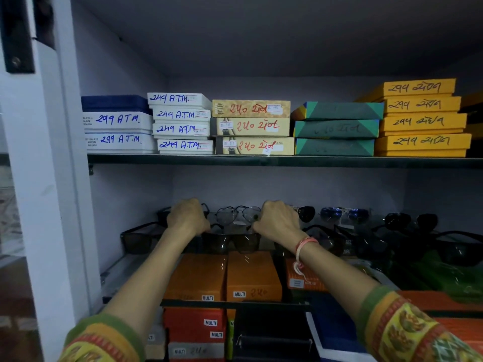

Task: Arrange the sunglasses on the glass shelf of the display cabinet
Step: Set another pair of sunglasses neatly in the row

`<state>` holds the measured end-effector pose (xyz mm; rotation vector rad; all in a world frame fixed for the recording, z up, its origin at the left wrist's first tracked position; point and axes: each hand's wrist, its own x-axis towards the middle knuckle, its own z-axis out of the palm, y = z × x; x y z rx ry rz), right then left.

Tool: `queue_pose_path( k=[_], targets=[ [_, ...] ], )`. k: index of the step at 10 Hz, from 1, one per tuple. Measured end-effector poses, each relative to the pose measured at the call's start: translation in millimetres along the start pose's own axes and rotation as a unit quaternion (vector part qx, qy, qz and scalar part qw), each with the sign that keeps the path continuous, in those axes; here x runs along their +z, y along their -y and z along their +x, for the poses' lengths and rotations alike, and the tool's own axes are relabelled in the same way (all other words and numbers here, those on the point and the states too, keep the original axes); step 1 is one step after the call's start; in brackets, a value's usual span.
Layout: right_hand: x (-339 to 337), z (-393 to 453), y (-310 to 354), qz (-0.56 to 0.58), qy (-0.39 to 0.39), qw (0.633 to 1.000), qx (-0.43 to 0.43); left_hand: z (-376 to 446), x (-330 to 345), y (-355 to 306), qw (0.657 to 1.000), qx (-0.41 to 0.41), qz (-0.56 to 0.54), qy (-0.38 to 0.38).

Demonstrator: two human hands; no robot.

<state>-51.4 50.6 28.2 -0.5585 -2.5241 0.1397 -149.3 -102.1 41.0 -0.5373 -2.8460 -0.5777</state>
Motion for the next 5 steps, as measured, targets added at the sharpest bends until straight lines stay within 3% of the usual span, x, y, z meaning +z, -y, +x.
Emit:
queue_pose_path(
  k=[2, 3, 4, 5],
  targets=[
    [-2, -3, 1, -0.046, 0.001, 0.999, 0.014, -3, -2, 0, 1.000, 0.008, -0.008, -0.007],
    [-10, -10, -2, -0.034, -0.030, 0.999, 0.026, -13, -6, -1, 0.998, 0.024, -0.019, -0.051],
    [-25, -25, -7, 0.005, -0.058, 0.998, 0.038, -34, -7, -4, 0.990, 0.068, -0.051, -0.113],
    [-57, -52, -19, 0.055, -0.093, 0.994, 0.033, -69, -9, -11, 0.961, 0.172, -0.099, -0.192]
  ],
)
